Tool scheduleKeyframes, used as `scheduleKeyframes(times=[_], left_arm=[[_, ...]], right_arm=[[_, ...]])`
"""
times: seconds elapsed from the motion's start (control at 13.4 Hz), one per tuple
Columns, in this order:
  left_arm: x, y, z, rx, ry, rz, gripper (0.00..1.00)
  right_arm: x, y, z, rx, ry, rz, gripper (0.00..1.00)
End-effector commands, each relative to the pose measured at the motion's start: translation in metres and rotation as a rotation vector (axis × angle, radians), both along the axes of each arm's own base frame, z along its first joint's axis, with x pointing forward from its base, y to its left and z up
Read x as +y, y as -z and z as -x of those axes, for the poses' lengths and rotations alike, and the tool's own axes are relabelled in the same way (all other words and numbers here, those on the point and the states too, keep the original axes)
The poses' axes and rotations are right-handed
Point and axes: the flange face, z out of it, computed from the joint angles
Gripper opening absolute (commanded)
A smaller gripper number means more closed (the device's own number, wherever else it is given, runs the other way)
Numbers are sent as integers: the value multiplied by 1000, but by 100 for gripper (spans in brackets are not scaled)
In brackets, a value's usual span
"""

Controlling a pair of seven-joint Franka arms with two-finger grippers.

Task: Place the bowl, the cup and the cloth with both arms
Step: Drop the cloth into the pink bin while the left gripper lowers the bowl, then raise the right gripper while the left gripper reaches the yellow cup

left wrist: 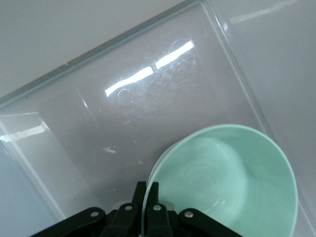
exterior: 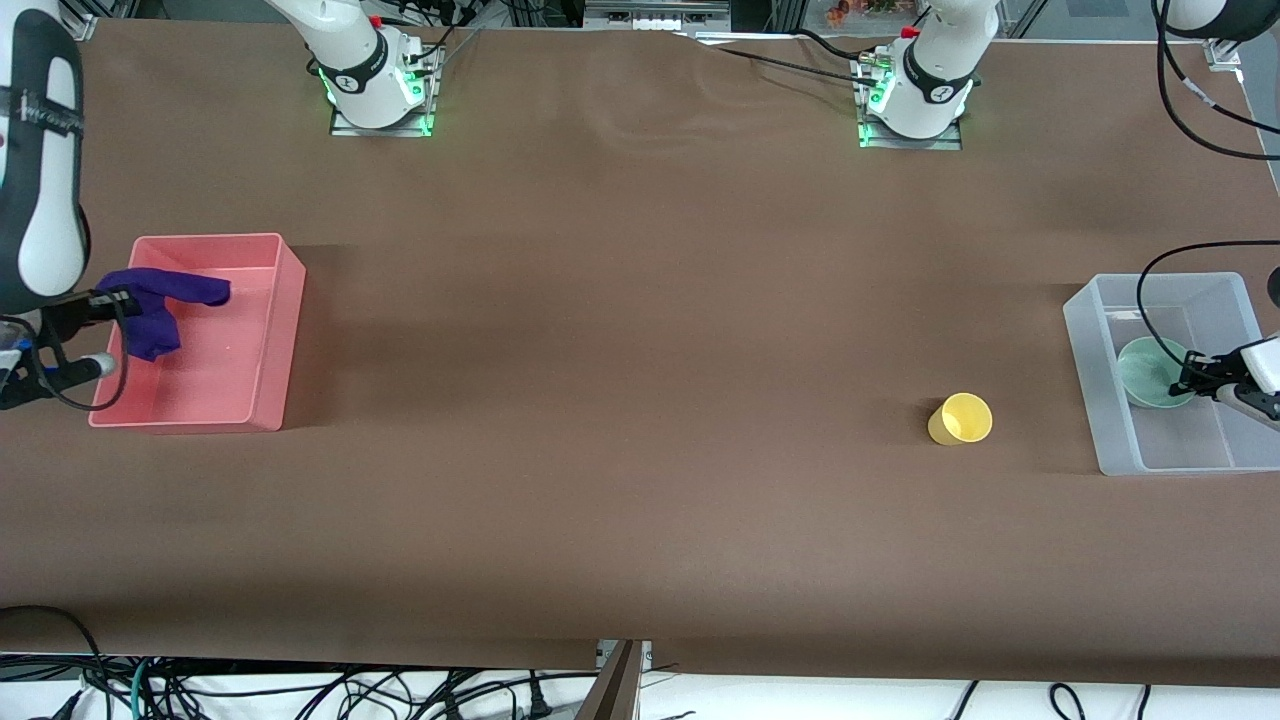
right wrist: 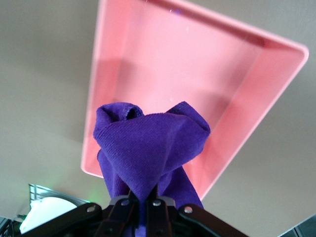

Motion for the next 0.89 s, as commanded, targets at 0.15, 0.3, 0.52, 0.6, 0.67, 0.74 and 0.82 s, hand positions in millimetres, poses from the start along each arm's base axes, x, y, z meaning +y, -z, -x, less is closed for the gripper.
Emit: scheduleKeyframes(times=[0.15,0.3,0.52,0.6,0.67,0.74,0.82], left_arm=[[-30,-102,-24,-12,43,45,100],[-71,-156,-39,33,49,33,100],[-159,-193,-65,103,-37,3,100],[-191,-190,-72,133,-96,-1,100],[-224,-183,-80,155,-153,-7,100],[-255,-171,-86,178,-223,-18,100],[-282,-149,-90,208,-292,-32,100]], right_arm=[[-23,66,17,-17,-18,-22,0],[-24,67,15,-30,-11,-16,100],[-14,24,3,-112,15,-64,100],[-6,-2,-2,-124,14,-81,100],[10,-29,-9,-125,-7,-93,100],[38,-57,-15,-122,-23,-102,100],[60,-71,-14,-104,21,-83,100]])
